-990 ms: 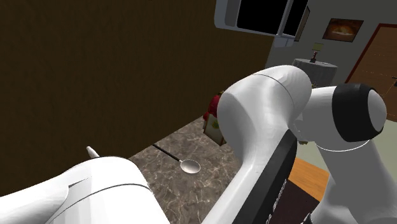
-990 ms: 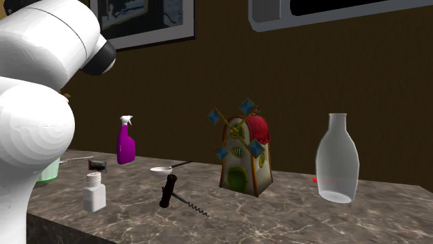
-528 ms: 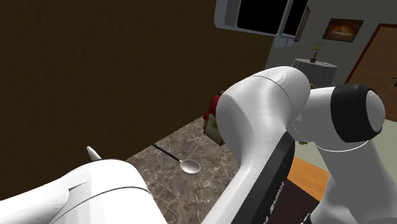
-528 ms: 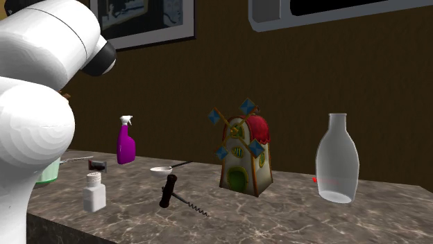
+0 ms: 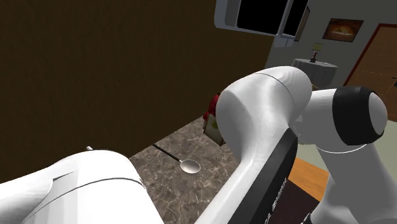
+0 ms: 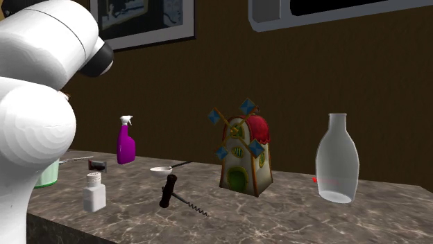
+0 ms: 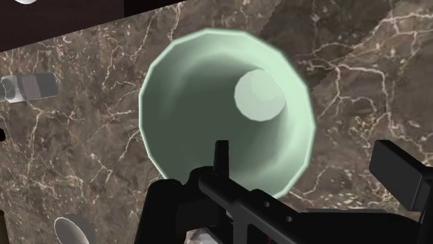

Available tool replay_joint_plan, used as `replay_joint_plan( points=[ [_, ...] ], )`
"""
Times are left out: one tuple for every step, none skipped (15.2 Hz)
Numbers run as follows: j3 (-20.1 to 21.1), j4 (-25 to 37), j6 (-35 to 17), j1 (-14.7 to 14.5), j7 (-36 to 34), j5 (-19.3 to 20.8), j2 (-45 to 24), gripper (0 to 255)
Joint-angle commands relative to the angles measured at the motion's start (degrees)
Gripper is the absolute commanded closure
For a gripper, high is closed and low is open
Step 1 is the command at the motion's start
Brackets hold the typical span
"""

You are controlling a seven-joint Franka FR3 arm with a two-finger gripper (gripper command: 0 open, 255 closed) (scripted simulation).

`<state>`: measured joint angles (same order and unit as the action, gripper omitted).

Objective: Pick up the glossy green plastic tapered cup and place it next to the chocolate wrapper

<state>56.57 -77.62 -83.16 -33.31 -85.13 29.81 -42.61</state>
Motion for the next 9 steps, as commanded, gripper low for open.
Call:
replay_joint_plan(
  points=[
    [-0.4,5.2,3.8,-2.2,0.7,0.1,-0.6,0],
    [-0.7,7.9,5.6,-3.5,1.0,0.2,-1.1,0],
    [-0.7,7.9,5.6,-3.5,1.0,0.2,-1.1,0],
    [-0.7,7.9,5.6,-3.5,1.0,0.2,-1.1,0],
    [-0.7,7.9,5.6,-3.5,1.0,0.2,-1.1,0],
    [-0.7,7.9,5.6,-3.5,1.0,0.2,-1.1,0],
    [-0.7,7.9,5.6,-3.5,1.0,0.2,-1.1,0],
    [-0.7,7.9,5.6,-3.5,1.0,0.2,-1.1,0],
    [-0.7,7.9,5.6,-3.5,1.0,0.2,-1.1,0]
  ],
)
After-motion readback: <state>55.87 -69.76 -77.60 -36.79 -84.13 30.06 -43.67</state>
